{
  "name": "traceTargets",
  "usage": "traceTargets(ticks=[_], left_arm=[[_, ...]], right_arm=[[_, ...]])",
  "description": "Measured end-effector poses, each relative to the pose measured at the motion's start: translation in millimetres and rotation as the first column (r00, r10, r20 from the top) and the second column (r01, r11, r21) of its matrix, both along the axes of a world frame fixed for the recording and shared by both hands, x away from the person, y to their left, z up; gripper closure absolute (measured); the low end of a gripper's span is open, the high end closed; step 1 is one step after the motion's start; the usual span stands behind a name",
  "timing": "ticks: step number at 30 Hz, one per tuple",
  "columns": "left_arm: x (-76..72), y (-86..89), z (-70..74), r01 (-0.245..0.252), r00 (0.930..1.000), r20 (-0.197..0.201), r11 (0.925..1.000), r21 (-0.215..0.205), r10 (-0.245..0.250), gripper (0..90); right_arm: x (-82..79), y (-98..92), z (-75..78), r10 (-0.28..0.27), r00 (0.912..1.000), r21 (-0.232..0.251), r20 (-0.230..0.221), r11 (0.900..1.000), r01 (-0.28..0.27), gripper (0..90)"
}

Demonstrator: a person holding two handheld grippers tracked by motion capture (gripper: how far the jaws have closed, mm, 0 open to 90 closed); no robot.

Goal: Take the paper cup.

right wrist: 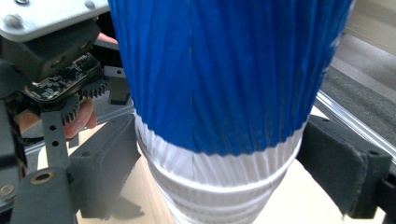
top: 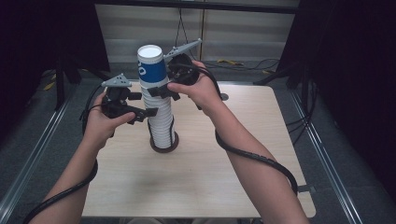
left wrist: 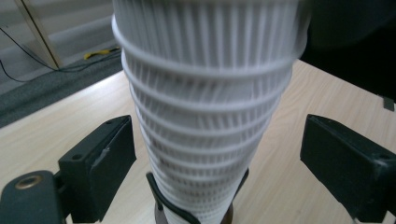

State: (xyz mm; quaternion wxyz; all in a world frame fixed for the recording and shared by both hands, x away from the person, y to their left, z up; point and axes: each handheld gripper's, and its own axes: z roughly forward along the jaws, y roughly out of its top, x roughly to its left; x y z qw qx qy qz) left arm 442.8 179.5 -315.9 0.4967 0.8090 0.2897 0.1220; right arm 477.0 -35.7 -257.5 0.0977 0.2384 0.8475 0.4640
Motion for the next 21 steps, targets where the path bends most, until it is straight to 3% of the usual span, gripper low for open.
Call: traceTargets(ticks=[3, 5, 14, 21], left_arm=[[1.8, -3.2, 6.9, 0.001, 1.0, 0.007, 0.9999, -0.011, -0.001, 9.7], [2.9, -5.0, 8.1, -0.009, 0.9998, 0.018, 0.9999, 0.012, 0.009, 9.2], [8.0, -0.7, 10.7, -0.054, 0.9984, 0.012, 0.9983, -0.024, 0.054, 8.1], [9.5, -8.0, 11.6, -0.041, 0.9987, 0.03, 0.9985, -0.036, 0.042, 7.5]], right_arm=[[-0.1, 0.2, 0.1, -0.003, 1.0, 0.0, -0.002, 1.0, 0.003, 13.2], [-0.5, 0.1, 0.1, -0.006, 1.0, 0.002, -0.003, 1.0, 0.006, 13.3], [-2.1, -0.9, 0.1, -0.006, 1.0, 0.002, 0.0, 1.0, 0.006, 13.5], [-2.8, -0.8, -0.1, -0.012, 0.9999, 0.004, -0.001, 1.0, 0.012, 13.6]])
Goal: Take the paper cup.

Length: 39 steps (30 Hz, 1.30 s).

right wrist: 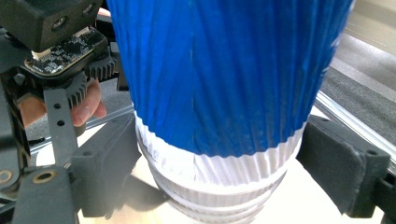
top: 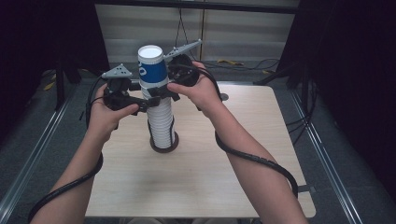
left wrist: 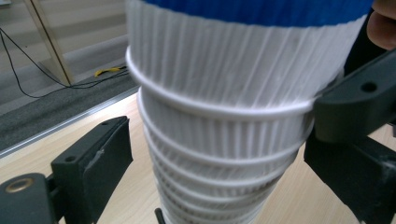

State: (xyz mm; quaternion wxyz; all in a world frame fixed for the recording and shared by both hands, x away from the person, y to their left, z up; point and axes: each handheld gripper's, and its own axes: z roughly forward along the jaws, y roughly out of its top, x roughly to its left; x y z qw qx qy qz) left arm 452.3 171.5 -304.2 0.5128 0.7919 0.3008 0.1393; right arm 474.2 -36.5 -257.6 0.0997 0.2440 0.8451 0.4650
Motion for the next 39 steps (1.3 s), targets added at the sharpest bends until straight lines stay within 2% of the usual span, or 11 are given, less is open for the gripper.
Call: traceTargets(ticks=[5, 14, 26, 39], left_arm=[[1.7, -2.7, -2.3, -0.003, 1.0, 0.006, 0.9994, -0.034, 0.004, 12.1], [2.2, -1.6, -6.6, 0.003, 0.9999, 0.015, 0.9985, -0.055, -0.002, 12.5], [1.0, -3.8, -5.7, -0.005, 0.9999, 0.015, 0.9991, -0.043, 0.005, 12.5], [0.7, -5.3, -5.5, -0.012, 0.9998, 0.017, 0.9995, -0.031, 0.013, 12.4]], right_arm=[[0.2, 0.4, 0.0, -0.002, 1.0, 0.0, 0.0, 1.0, 0.002, 13.9], [-0.1, -0.4, 0.4, -0.002, 1.0, 0.003, -0.001, 1.0, 0.002, 14.6], [-1.7, -1.3, 2.9, -0.005, 0.9999, -0.003, 0.013, 1.0, 0.005, 15.4], [-5.0, -1.4, 8.0, -0.008, 0.9984, -0.012, 0.056, 1.0, 0.008, 17.1]])
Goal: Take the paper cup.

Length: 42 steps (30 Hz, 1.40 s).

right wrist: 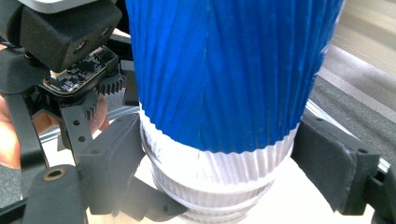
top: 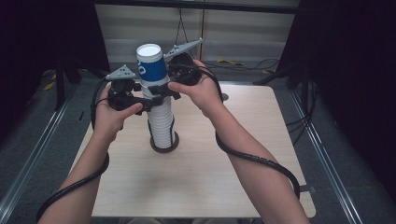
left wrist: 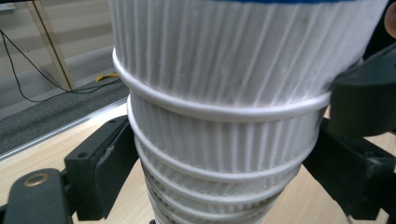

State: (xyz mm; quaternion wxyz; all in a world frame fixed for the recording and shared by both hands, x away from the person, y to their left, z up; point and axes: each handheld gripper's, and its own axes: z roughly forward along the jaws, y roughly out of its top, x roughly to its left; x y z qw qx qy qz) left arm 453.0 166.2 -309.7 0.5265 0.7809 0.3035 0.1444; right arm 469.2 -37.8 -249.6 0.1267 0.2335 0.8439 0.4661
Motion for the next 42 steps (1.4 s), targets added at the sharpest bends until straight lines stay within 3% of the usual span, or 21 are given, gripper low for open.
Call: traceTargets(ticks=[11, 25, 32, 42], left_arm=[[-0.1, -0.1, 0.3, 0.001, 1.0, -0.001, 1.0, 0.004, -0.001, 12.4], [0.0, 0.5, -1.2, -0.004, 1.0, 0.001, 0.9999, -0.01, 0.004, 12.4], [-0.2, 0.1, -0.6, -0.001, 1.0, 0.002, 1.0, -0.002, 0.001, 12.4], [-1.4, -0.8, -1.4, 0.007, 0.9999, 0.011, 1.0, -0.006, -0.006, 12.5]], right_arm=[[-0.6, -3.1, 2.3, 0.0, 1.0, 0.031, -0.001, 1.0, 0.0, 18.4], [-0.5, -3.1, 3.0, -0.001, 1.0, 0.036, 0.003, 0.999, 0.001, 18.2], [1.0, 1.5, -0.3, -0.024, 0.9996, 0.071, -0.014, 0.997, 0.024, 14.7], [4.4, 11.5, -10.5, -0.042, 0.9986, 0.078, -0.032, 0.996, 0.044, 13.0]])
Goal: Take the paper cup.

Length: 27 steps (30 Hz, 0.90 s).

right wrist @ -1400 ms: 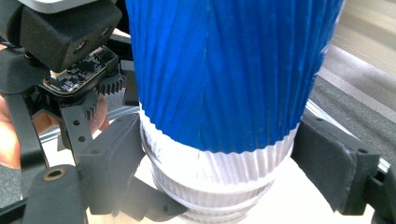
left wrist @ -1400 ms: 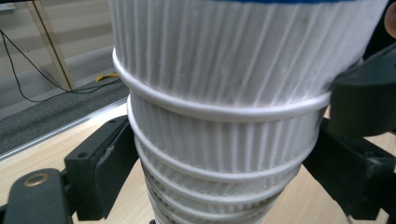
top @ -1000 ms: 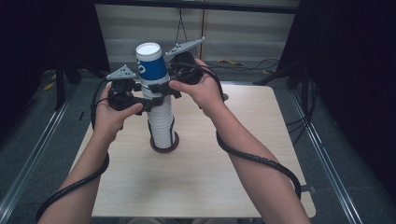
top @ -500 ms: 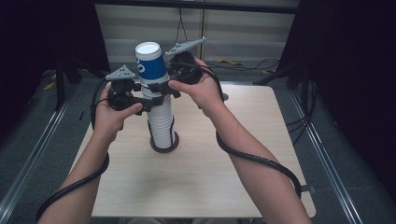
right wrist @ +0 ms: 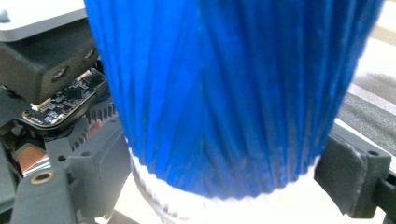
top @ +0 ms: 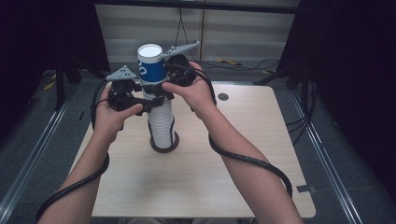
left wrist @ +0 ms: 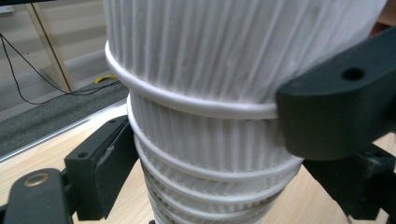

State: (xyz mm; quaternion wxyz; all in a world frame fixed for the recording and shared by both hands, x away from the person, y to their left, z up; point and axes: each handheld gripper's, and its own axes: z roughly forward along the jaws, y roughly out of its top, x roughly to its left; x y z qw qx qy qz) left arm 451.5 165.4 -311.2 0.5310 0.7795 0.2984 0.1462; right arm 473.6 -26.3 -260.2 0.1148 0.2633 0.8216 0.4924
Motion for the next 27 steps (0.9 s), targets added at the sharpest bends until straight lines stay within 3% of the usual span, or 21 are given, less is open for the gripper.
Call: traceTargets(ticks=[3, 13, 15, 17, 24, 27], left_arm=[[-0.4, -0.2, -0.2, -0.001, 1.0, 0.002, 1.0, 0.0, 0.001, 12.5], [-0.5, 0.0, -0.5, 0.004, 1.0, -0.002, 1.0, -0.004, -0.004, 12.5], [-0.4, 0.6, -1.4, 0.0, 1.0, -0.004, 0.9999, -0.01, 0.0, 12.5], [-0.4, 0.7, -1.9, -0.003, 1.0, -0.003, 0.9999, -0.015, 0.003, 12.5], [-1.6, -0.8, -0.9, 0.002, 1.0, -0.005, 1.0, -0.005, -0.002, 12.5], [-1.9, -0.9, -1.2, 0.001, 1.0, -0.004, 1.0, -0.007, -0.001, 12.6]], right_arm=[[1.0, 3.4, -1.4, -0.004, 1.0, -0.016, -0.001, 1.0, 0.004, 13.0], [0.2, 1.6, -0.1, -0.002, 1.0, -0.003, 0.006, 1.0, 0.002, 14.9], [-0.4, 1.2, 0.9, -0.004, 0.9999, 0.005, 0.012, 1.0, 0.004, 15.4], [-0.6, -1.7, 5.8, -0.008, 0.9998, 0.056, 0.019, 0.998, 0.006, 17.2], [-2.7, -5.2, 17.8, 0.005, 0.9996, 0.042, 0.029, 0.999, -0.006, 18.8], [-3.3, -6.9, 20.6, 0.003, 0.9996, 0.063, 0.027, 0.998, -0.005, 19.5]])
